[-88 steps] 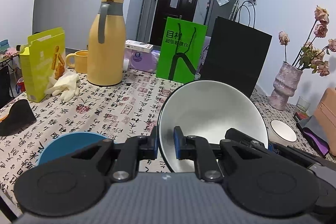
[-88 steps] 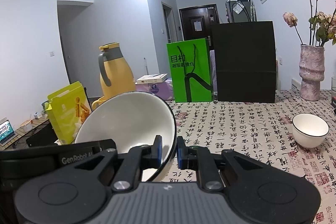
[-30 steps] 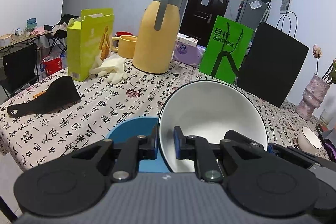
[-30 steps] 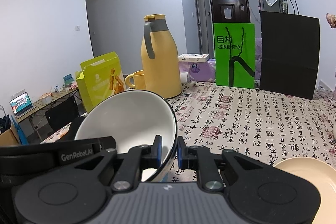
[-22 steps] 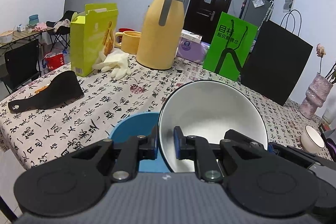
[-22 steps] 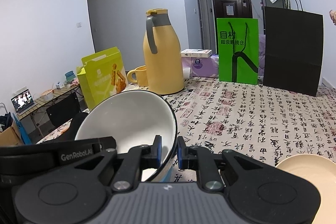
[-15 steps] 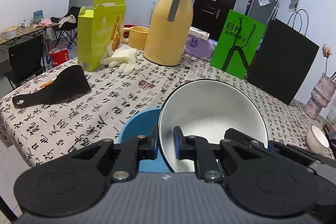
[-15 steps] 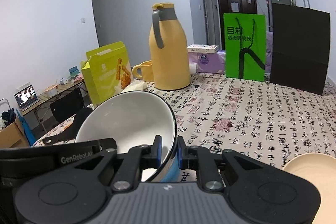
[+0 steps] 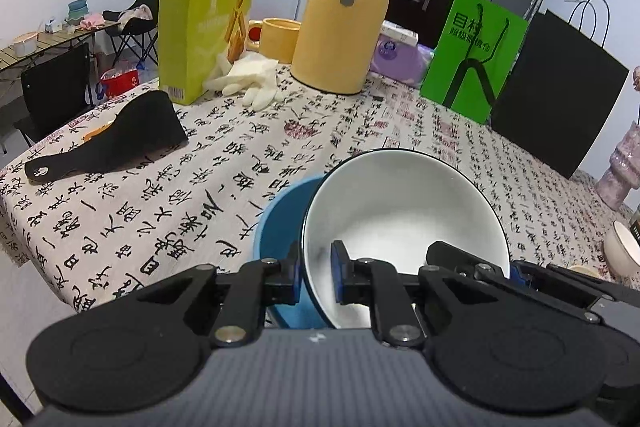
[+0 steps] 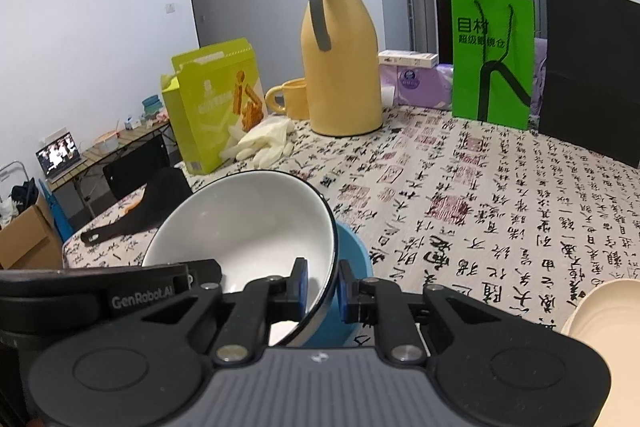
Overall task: Organize plates and bowls
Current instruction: 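Lower the white bowl into the blue bowl with both tools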
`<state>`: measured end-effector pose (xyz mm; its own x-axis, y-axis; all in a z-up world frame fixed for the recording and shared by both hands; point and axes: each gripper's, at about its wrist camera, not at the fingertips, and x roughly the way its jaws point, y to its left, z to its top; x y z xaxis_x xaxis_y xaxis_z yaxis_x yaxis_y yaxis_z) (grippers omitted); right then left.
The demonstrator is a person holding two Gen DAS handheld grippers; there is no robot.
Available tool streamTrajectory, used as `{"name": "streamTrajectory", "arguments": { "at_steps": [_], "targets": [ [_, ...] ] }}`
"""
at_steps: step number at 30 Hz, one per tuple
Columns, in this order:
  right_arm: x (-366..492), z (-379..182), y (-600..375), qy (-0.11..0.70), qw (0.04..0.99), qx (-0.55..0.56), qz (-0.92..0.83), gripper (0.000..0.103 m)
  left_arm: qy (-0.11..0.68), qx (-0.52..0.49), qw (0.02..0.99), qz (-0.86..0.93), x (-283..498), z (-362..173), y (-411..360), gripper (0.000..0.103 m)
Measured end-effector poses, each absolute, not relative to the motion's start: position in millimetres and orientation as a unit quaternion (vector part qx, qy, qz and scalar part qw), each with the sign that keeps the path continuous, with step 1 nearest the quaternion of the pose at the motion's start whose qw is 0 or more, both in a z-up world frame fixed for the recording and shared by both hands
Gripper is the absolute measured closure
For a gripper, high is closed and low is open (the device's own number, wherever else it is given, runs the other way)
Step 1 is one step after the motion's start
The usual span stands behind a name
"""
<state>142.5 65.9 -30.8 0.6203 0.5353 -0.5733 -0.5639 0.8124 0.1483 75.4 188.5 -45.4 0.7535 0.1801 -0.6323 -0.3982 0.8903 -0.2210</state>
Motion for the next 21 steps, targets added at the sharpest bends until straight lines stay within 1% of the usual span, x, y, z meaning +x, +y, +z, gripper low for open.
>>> {"name": "streamTrajectory", "arguments": {
  "at_steps": [10,16,21],
  "targets": [
    [156,-37,69,0.331,0.887,-0.027,0.322,0.087,0.327,-0.165,0.917,0.156,82,-48,193,0.089],
    [161,-34,63,0.344,0.880,-0.009,0.328,0.085,0.341,-0.169,0.912,0.150,85,-47,196,0.089],
    [165,-34,61,0.349,0.878,-0.008,0.328,0.087,0.344,-0.155,0.913,0.155,89,-47,194,0.089]
  ]
}}
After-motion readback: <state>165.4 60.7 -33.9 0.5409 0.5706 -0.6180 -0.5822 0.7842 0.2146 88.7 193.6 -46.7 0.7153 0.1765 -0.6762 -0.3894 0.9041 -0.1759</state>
